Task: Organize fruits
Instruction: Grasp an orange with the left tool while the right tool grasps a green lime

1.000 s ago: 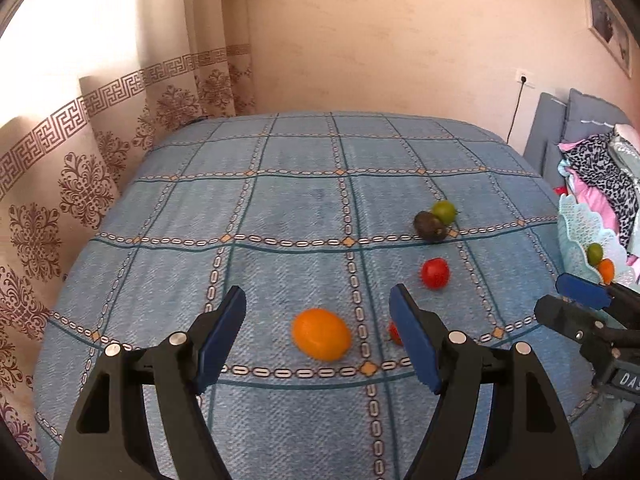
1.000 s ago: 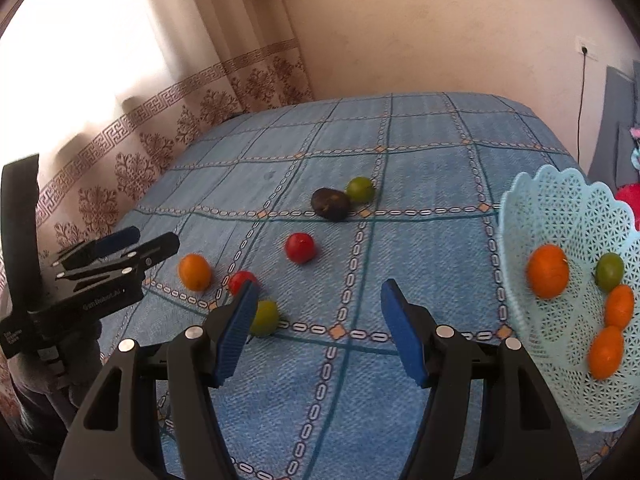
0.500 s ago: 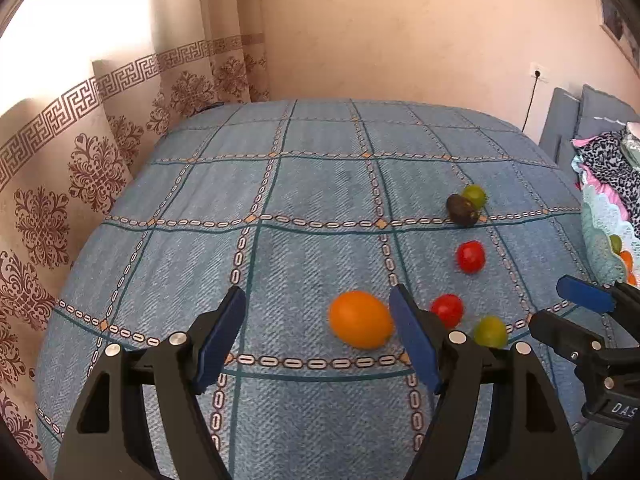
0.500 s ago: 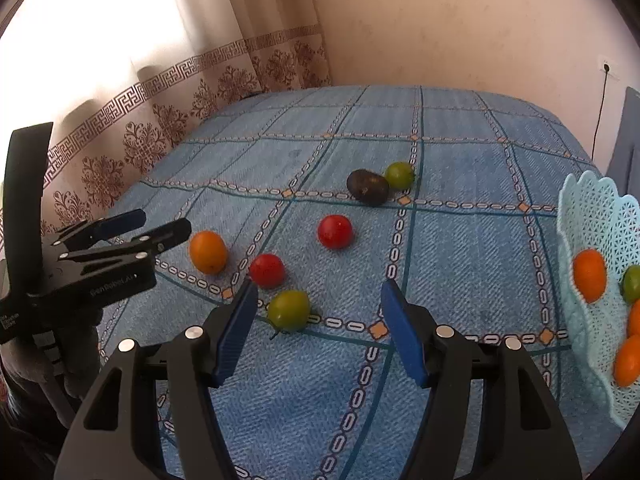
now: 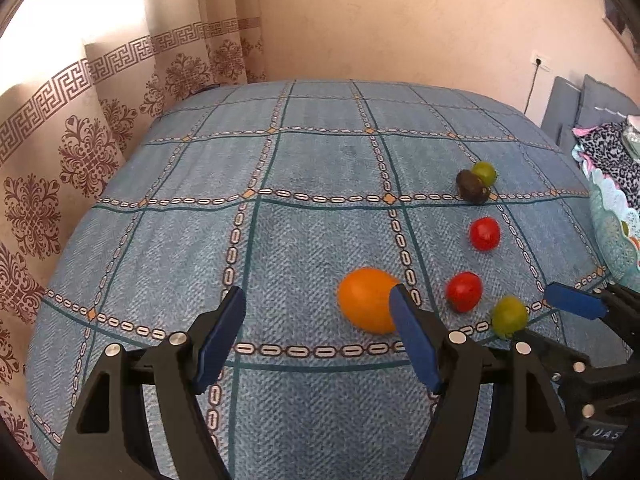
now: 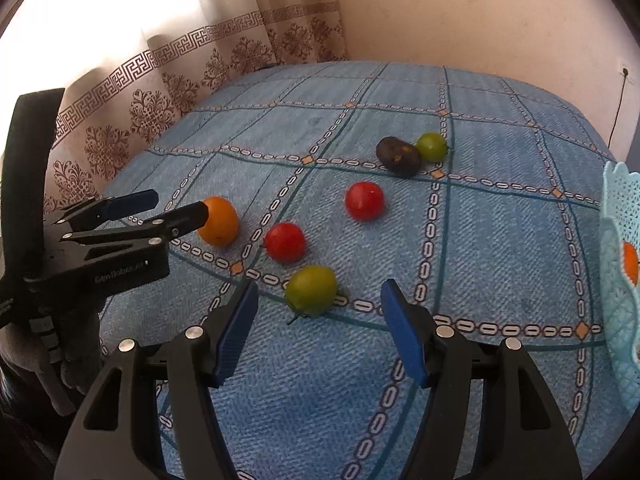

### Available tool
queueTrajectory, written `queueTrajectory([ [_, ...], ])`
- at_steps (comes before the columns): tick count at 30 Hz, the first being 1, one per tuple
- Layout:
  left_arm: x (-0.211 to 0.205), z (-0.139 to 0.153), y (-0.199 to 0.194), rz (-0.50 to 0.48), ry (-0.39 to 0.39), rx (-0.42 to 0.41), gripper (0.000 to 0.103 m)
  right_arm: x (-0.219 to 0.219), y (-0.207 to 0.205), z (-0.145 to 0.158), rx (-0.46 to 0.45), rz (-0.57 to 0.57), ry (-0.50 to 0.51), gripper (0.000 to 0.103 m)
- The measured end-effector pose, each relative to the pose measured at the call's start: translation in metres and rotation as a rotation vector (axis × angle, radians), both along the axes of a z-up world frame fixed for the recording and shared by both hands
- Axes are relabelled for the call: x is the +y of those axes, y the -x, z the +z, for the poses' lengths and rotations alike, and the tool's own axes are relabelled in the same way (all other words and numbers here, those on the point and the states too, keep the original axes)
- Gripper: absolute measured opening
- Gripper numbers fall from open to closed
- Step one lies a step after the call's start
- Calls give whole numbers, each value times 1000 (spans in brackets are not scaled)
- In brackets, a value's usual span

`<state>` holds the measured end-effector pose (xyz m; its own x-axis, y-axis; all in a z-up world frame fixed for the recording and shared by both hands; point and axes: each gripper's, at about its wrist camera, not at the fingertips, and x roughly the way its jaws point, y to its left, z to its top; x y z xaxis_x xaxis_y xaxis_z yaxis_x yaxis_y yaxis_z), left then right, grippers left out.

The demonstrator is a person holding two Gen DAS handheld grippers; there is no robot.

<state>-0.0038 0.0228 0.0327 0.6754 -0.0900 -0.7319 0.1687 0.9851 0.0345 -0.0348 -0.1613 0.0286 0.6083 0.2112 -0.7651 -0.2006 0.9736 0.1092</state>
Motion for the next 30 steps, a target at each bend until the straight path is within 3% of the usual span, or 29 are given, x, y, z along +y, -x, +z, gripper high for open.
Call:
queueTrajectory([
  [8, -14, -4, -2, -62, -20, -23, 74, 8, -1, -7, 10, 20, 9, 65],
  [21, -14, -8, -6, -89, 53, 22, 74, 8, -5, -9, 17, 25, 1, 64],
  [27, -16, -14, -13, -105, 83, 59, 58, 12, -5, -12, 23, 38, 3, 58],
  [30, -16, -18, -16, -114, 103, 80, 46, 13, -7, -13, 26, 39, 4, 52],
])
